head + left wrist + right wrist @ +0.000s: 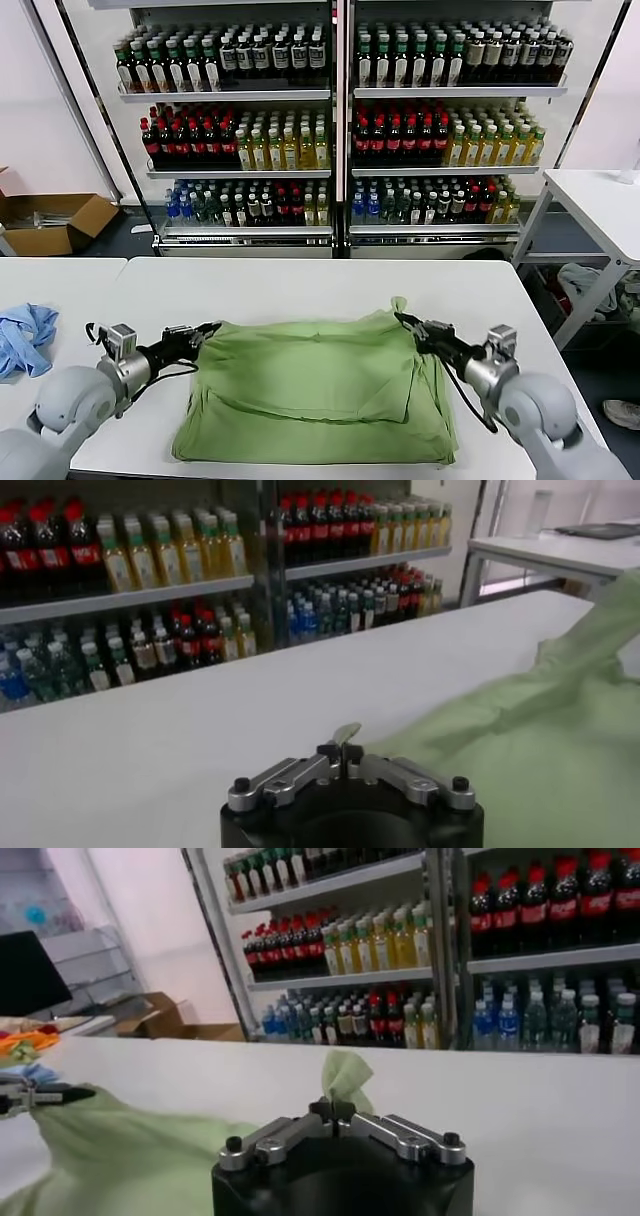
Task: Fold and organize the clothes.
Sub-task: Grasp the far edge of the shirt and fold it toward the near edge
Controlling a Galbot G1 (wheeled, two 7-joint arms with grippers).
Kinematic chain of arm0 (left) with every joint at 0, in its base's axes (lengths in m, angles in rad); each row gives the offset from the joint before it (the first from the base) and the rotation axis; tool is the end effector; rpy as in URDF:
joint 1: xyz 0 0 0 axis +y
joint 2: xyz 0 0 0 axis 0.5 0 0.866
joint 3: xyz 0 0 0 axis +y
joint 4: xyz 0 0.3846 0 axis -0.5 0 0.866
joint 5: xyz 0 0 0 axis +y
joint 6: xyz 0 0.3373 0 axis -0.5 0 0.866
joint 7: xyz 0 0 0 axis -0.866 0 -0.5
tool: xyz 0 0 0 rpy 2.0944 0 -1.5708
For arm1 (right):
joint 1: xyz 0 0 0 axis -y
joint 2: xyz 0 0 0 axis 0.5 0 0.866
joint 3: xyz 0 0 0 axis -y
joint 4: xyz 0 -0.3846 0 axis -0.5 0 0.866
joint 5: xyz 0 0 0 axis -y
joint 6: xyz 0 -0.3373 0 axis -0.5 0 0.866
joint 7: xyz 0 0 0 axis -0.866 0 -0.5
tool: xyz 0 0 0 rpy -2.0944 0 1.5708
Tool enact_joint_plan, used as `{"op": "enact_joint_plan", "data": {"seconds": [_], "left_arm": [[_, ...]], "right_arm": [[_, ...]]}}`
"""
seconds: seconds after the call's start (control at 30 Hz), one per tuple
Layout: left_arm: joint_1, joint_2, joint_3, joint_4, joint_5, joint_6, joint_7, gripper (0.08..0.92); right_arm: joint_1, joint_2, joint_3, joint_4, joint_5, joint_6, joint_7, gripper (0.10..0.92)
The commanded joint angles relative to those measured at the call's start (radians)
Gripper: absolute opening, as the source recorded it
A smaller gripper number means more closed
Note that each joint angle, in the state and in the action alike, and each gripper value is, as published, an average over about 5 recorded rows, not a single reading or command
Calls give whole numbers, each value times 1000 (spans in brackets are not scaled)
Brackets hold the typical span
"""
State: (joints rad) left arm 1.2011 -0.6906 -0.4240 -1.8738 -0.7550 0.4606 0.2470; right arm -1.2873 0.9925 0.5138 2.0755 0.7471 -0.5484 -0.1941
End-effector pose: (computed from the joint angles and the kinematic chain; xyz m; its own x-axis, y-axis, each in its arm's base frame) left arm 0.2850 0.1985 -0.2522 -0.7573 0.4475 0.4756 0.4921 0.8699 -0.0348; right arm 0.2423 -0.1187 -0.2519 -0.7953 -0.5210 0.3099 -0.4647 0.8523 0.2401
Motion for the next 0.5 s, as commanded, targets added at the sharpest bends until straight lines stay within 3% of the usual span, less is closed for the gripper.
{"op": "enact_joint_plan", "data": {"seconds": [0.03,0.3,0.5], "left_arm": [[314,-21,-210,-168,23,-5,0,89],[465,-68,-292,-194,69,-43,7,89],[500,-83,-276,-133,119,-47,-9,89]], "right_arm": [[-348,35,157,205,-38,13,-2,106],[-539,86,173,230,-160,96,-19,106],[-556,84,191,198,-255,109,-10,106]]}}
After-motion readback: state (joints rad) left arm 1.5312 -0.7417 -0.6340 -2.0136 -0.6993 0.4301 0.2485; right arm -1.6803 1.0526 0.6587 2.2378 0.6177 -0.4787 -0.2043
